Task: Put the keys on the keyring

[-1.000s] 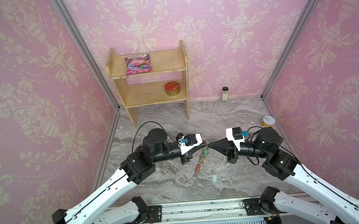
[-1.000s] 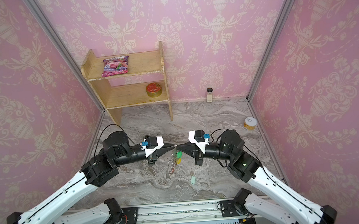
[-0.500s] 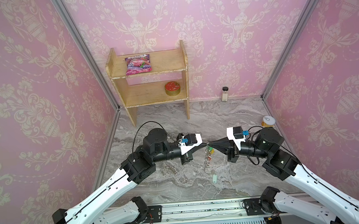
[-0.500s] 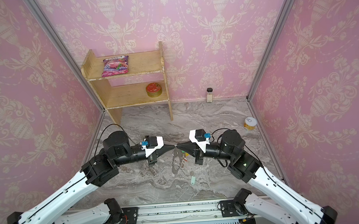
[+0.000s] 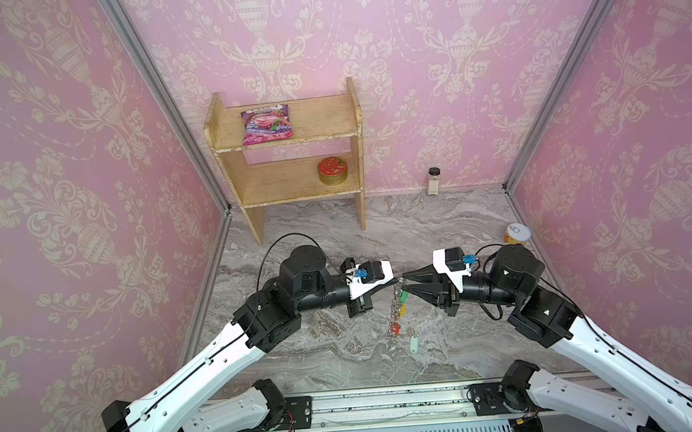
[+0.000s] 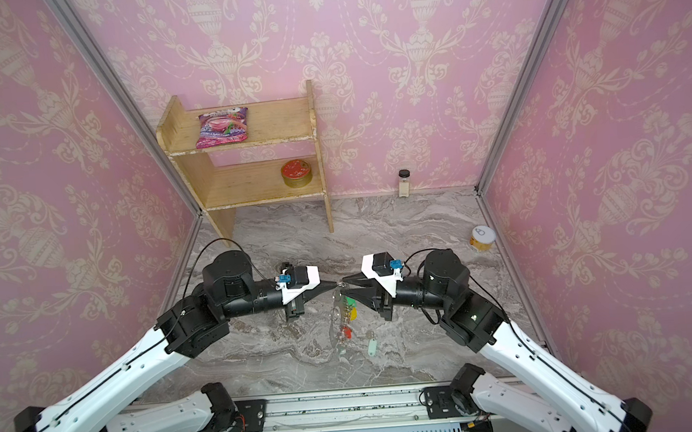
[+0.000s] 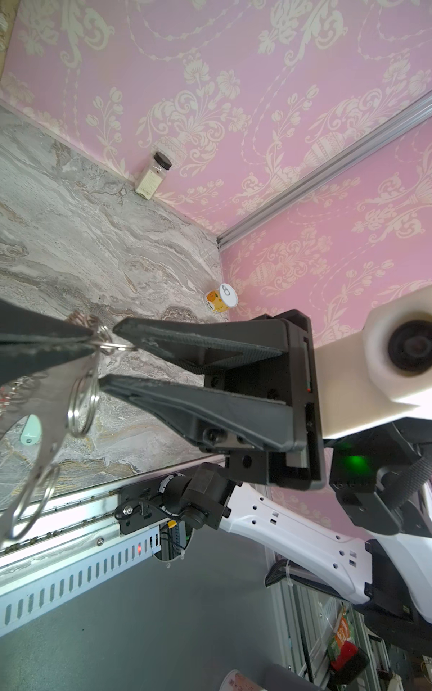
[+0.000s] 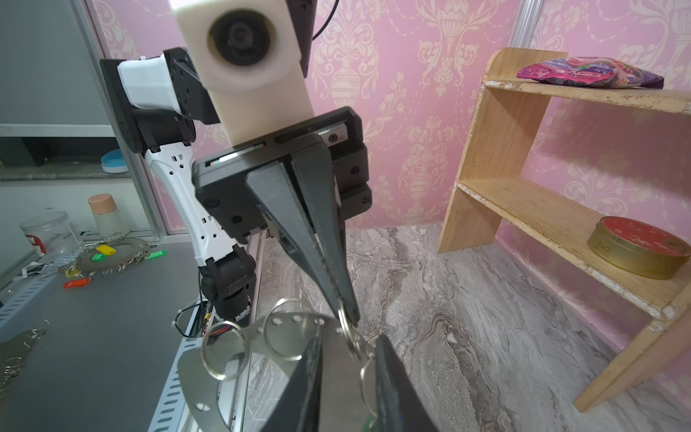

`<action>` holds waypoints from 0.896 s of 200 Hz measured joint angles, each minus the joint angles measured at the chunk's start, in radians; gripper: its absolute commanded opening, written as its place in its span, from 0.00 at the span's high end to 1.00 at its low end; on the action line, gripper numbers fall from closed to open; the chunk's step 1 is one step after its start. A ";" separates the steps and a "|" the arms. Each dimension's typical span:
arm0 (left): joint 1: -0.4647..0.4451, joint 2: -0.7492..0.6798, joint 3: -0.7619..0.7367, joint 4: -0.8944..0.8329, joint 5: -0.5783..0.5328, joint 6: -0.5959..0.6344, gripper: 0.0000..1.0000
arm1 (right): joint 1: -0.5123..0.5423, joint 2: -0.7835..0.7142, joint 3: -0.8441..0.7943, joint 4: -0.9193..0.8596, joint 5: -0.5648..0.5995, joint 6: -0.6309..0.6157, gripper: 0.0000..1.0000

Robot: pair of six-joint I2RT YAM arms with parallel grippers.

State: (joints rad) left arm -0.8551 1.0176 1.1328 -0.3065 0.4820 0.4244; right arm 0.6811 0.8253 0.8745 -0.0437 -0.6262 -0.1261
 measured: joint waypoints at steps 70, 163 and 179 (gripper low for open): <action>-0.082 0.039 0.100 -0.164 -0.137 0.168 1.00 | 0.000 -0.027 0.058 -0.160 0.036 -0.109 0.58; -0.131 0.053 0.117 -0.220 -0.235 0.248 1.00 | 0.034 -0.005 0.066 -0.223 0.035 -0.171 0.65; -0.131 0.053 0.117 -0.220 -0.235 0.248 1.00 | 0.036 0.009 0.076 -0.240 0.026 -0.185 0.67</action>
State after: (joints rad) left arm -0.9859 1.0706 1.2503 -0.5262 0.2474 0.6727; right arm 0.7170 0.8341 0.9504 -0.2836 -0.5999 -0.3111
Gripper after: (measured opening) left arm 0.044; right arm 0.349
